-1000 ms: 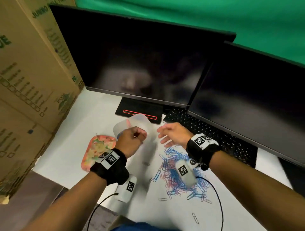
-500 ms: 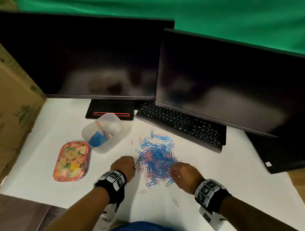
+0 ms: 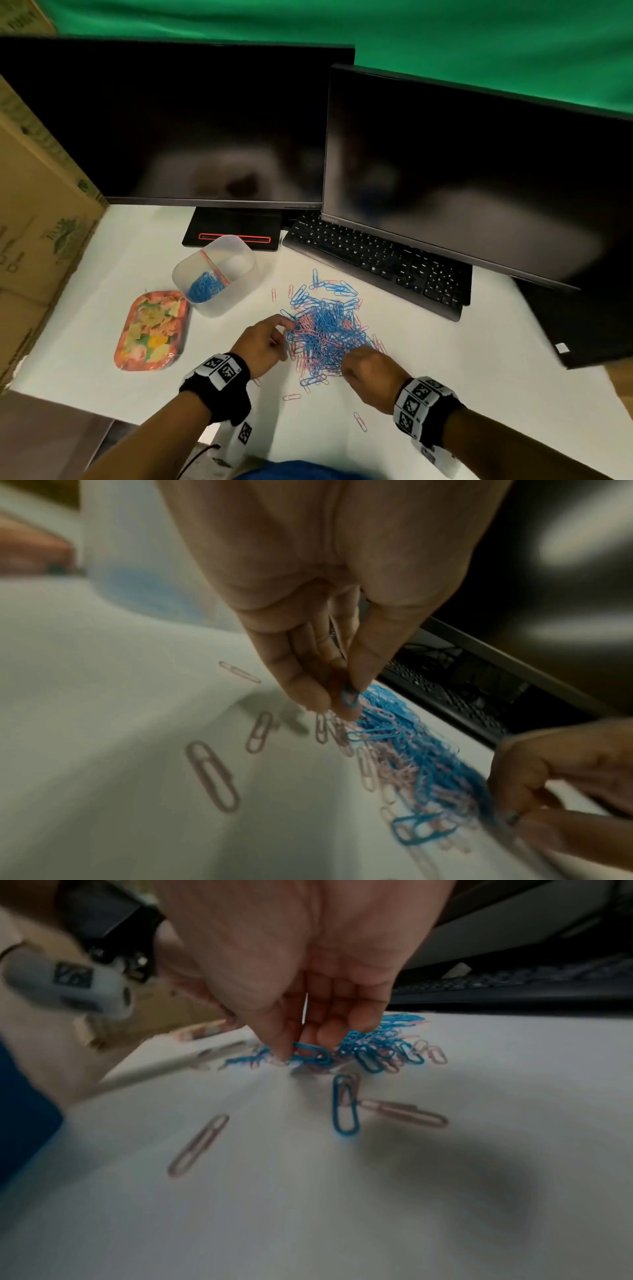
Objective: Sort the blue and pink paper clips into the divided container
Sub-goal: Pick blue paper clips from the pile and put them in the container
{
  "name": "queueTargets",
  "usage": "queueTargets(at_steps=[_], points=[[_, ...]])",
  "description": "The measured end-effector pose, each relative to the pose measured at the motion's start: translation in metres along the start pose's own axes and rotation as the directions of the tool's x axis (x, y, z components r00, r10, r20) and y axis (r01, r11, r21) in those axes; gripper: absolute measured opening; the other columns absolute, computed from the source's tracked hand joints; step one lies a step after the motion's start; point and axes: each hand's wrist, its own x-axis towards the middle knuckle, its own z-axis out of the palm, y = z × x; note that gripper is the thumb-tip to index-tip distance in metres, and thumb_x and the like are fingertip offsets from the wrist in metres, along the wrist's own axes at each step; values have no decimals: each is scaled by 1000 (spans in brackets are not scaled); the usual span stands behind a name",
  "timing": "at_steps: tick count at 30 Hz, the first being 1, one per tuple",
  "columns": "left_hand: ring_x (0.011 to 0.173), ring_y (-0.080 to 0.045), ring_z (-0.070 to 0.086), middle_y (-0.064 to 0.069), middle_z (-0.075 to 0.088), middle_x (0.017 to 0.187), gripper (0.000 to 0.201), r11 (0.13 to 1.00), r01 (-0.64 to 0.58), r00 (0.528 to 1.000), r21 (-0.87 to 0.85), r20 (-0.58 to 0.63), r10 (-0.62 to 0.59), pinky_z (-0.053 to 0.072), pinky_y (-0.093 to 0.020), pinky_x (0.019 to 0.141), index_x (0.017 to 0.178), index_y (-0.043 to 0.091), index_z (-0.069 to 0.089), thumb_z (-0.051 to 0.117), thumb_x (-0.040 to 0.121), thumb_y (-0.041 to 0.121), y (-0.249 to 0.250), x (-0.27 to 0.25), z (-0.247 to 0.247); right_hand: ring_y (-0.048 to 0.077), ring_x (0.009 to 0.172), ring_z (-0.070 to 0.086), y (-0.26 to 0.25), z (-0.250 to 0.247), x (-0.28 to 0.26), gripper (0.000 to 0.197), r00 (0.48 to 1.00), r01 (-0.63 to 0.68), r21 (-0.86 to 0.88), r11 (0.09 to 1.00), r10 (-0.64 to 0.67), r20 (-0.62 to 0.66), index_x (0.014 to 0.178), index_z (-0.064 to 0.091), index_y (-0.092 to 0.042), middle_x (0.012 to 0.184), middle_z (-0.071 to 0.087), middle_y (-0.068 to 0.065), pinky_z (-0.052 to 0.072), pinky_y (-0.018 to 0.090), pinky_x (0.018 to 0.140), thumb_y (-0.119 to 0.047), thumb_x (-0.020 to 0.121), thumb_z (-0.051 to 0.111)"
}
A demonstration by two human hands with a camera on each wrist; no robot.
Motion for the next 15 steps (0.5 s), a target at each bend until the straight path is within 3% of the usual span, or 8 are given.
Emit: queueTargets(at_steps=[2,4,6,8,10,12,14,15], points=[[65,-18,66,-4,62,72,43,983,55,998,-173,48,-47,50,-26,62,99,28,62,48,80,-9,0,1,4,8,74,54,-2,-8,0,14,986,-165,252,954,159,42,96,64,-16,85,66,1,43,18,70,-15,91,51],[60,-18,62,-10,56,74,32,942,86,994,-323,87,-61,48,-26,55,92,15,63,47,85,-12,3,0,9,-1,63,53,2,-9,0,22,952,-291,519,804,299,71,102,63,-20,72,61,-5,43,13,69,-7,89,51],[54,-18,56,-13,52,71,25,891,115,992,-439,97,-80,44,-25,51,80,7,60,45,84,-13,6,-1,11,6,60,55,11,-10,3,32,898,-369,707,604,428,103,96,65,-22,67,57,-5,50,26,68,3,87,46],[51,-18,47,-11,51,63,21,877,144,988,-458,110,-104,38,-23,49,73,7,57,46,81,-10,8,0,14,20,57,56,20,-18,6,37,832,-412,829,377,526,174,93,65,-12,69,54,5,48,30,55,15,87,40],[53,-14,45,2,53,58,15,942,127,987,-312,133,-89,35,-22,50,70,15,58,56,78,2,10,-1,21,23,54,53,24,-31,6,32,775,-390,908,155,588,233,94,62,-2,70,50,10,42,26,49,18,88,38],[60,-7,53,11,59,64,10,1000,-9,989,24,147,6,40,-18,57,71,24,61,65,76,17,12,-2,30,22,52,51,28,-41,5,26,721,-372,928,14,634,280,93,60,-2,70,49,10,36,25,49,15,87,41],[73,-7,59,13,61,75,7,921,-184,972,343,206,118,43,-19,66,78,25,64,65,75,31,13,-4,40,19,51,44,32,-45,4,24,668,-420,907,3,677,308,89,61,-6,69,49,8,29,24,50,10,86,44],[81,-10,60,12,60,83,11,841,-262,957,473,239,164,42,-20,69,84,26,64,61,77,35,14,-5,46,16,51,41,34,-44,3,22,659,-466,881,83,697,283,85,61,-10,68,50,4,28,22,50,6,87,46]])
